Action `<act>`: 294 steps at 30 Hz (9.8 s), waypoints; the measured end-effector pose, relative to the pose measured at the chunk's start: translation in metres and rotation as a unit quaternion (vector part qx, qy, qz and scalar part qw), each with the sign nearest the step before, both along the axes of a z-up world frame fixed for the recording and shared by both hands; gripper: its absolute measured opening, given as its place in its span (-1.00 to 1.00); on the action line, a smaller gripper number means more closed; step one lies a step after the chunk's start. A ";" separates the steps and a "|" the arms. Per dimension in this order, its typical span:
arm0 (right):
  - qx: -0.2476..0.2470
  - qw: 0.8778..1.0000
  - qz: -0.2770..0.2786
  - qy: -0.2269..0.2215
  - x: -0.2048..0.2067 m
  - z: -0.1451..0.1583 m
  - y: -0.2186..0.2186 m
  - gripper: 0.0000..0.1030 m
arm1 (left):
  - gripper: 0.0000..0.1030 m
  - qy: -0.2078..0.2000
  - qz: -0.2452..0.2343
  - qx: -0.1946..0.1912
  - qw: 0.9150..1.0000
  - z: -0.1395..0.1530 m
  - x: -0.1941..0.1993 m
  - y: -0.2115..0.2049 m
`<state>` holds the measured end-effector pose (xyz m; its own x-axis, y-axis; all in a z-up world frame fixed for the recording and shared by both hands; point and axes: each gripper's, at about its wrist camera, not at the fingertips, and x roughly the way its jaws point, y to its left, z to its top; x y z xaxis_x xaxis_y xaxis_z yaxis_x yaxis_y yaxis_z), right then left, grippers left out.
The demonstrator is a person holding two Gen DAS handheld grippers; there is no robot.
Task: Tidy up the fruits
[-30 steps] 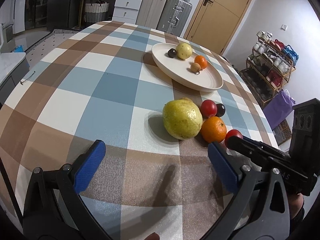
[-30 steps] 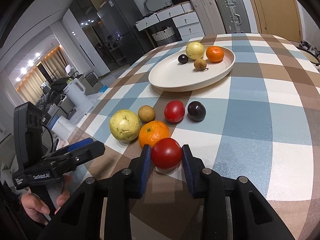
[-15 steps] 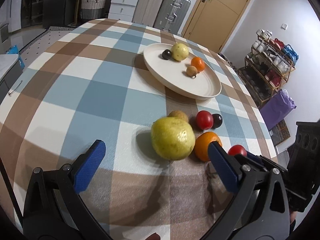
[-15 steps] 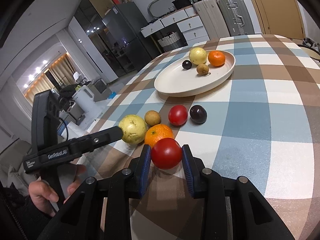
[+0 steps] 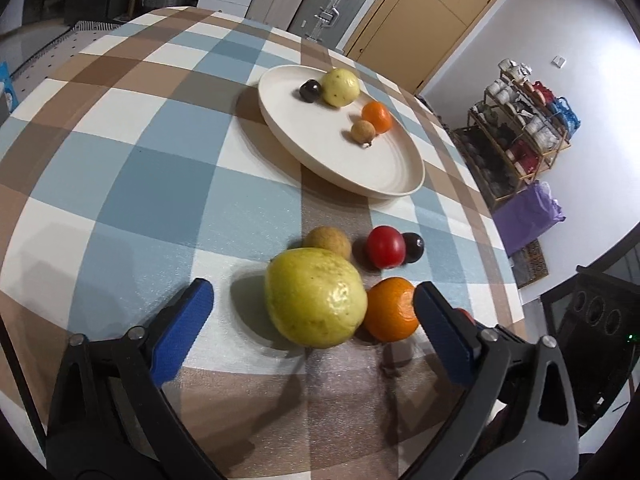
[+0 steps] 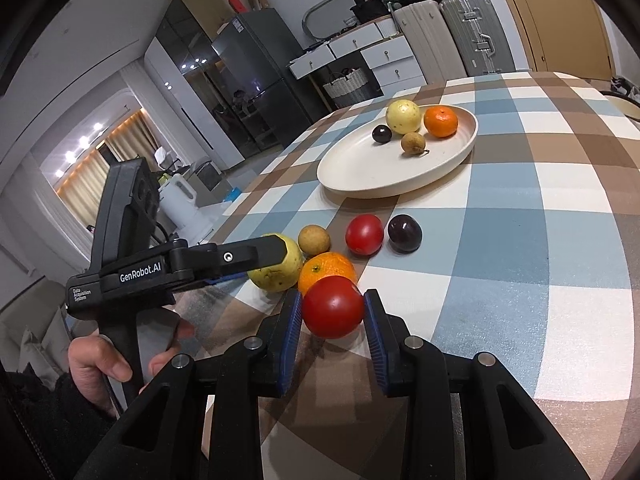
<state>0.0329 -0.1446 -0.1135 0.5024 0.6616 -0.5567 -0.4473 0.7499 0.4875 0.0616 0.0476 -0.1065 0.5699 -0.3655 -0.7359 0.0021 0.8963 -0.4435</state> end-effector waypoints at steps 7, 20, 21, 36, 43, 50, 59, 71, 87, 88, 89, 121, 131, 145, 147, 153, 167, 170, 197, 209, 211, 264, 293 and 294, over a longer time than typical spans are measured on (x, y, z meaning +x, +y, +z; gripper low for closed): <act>0.005 1.000 0.001 0.004 0.001 -0.001 -0.001 -0.39 | -0.10 0.009 -0.027 -0.036 0.999 -0.007 0.004 0.001; -0.004 1.000 -0.009 0.002 0.002 0.002 -0.001 -0.39 | -0.10 -0.014 -0.025 -0.038 0.999 0.014 -0.006 0.018; -0.004 1.000 -0.011 0.002 0.004 0.002 -0.002 -0.39 | -0.10 -0.018 -0.026 -0.036 0.999 0.019 -0.006 0.020; -0.042 0.996 -0.013 -0.072 0.050 0.070 -0.001 -0.39 | -0.10 -0.058 -0.054 -0.023 0.997 0.075 0.045 0.016; -0.085 0.992 0.011 -0.092 0.093 0.091 0.019 -0.39 | -0.09 -0.054 -0.060 -0.026 0.996 0.091 0.094 0.010; -0.108 0.992 0.017 -0.071 0.146 0.084 0.037 -0.39 | -0.09 -0.038 -0.065 -0.008 0.997 0.085 0.149 0.003; -0.146 0.988 0.018 -0.055 0.191 0.049 0.055 -0.39 | -0.09 -0.002 -0.067 -0.009 0.998 0.059 0.199 0.005; -0.158 0.986 0.018 -0.042 0.214 0.025 0.062 -0.39 | -0.09 0.030 -0.077 -0.023 0.996 0.018 0.230 0.008; -0.147 0.987 -0.009 -0.069 0.203 0.035 0.044 0.06 | 0.32 0.020 -0.074 -0.015 0.997 0.034 0.229 0.002; -0.141 0.987 -0.011 -0.073 0.198 0.040 0.040 0.06 | 0.36 0.018 -0.073 -0.016 0.997 0.037 0.225 0.003; -0.139 0.987 -0.013 -0.076 0.194 0.043 0.038 0.12 | 0.38 0.014 -0.072 -0.014 0.997 0.041 0.222 0.004; -0.032 0.981 -0.118 -0.150 0.025 0.117 -0.038 0.92 | 0.98 -0.181 -0.039 0.134 0.974 0.154 -0.010 -0.035; -0.049 0.981 -0.139 -0.125 0.002 0.096 -0.047 0.93 | 0.98 -0.150 -0.008 0.126 0.981 0.117 -0.043 -0.027; -0.074 0.982 -0.151 -0.086 -0.014 0.053 -0.046 0.93 | 0.98 -0.089 0.002 0.112 0.990 0.056 -0.041 -0.013; -0.073 0.983 -0.149 -0.081 -0.013 0.050 -0.045 0.93 | 0.98 -0.084 0.000 0.115 0.990 0.051 -0.038 -0.013; -0.070 0.984 -0.144 -0.074 -0.009 0.044 -0.044 0.93 | 0.98 -0.058 0.007 0.129 0.990 0.035 -0.021 -0.009; -0.060 0.987 -0.135 -0.059 0.003 0.036 -0.041 0.93 | 0.97 0.016 -0.005 0.125 0.992 0.010 0.030 -0.010; -0.058 0.988 -0.134 -0.057 0.005 0.034 -0.043 0.93 | 0.96 0.022 -0.008 0.107 0.994 0.008 0.036 -0.008; -0.054 0.988 -0.132 -0.054 0.008 0.032 -0.042 0.93 | -0.35 0.070 -0.093 0.096 0.989 0.004 0.053 -0.040; -0.051 0.988 -0.135 -0.051 0.007 0.032 -0.044 0.93 | -0.63 0.049 -0.115 0.073 0.989 0.006 0.053 -0.043; -0.052 0.988 -0.134 -0.052 0.006 0.032 -0.044 0.93 | -0.64 0.047 -0.113 0.074 0.990 0.006 0.052 -0.042; -0.199 0.979 0.025 -0.018 0.078 -0.005 0.031 -0.51 | -0.46 0.024 -0.112 0.049 0.992 0.022 0.045 -0.013; -0.152 0.988 -0.014 -0.028 0.067 0.015 0.003 -0.56 | -0.44 0.048 -0.115 0.071 0.990 0.007 0.065 -0.029; -0.152 0.988 -0.014 -0.029 0.066 0.015 0.003 -0.56 | -0.52 0.047 -0.118 0.069 0.990 0.006 0.063 -0.029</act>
<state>0.0990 -0.1418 -0.0984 0.5548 0.4540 -0.6972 -0.4455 0.8699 0.2119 0.1248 0.0187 -0.1005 0.4079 -0.3716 -0.8340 0.1828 0.9282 -0.3241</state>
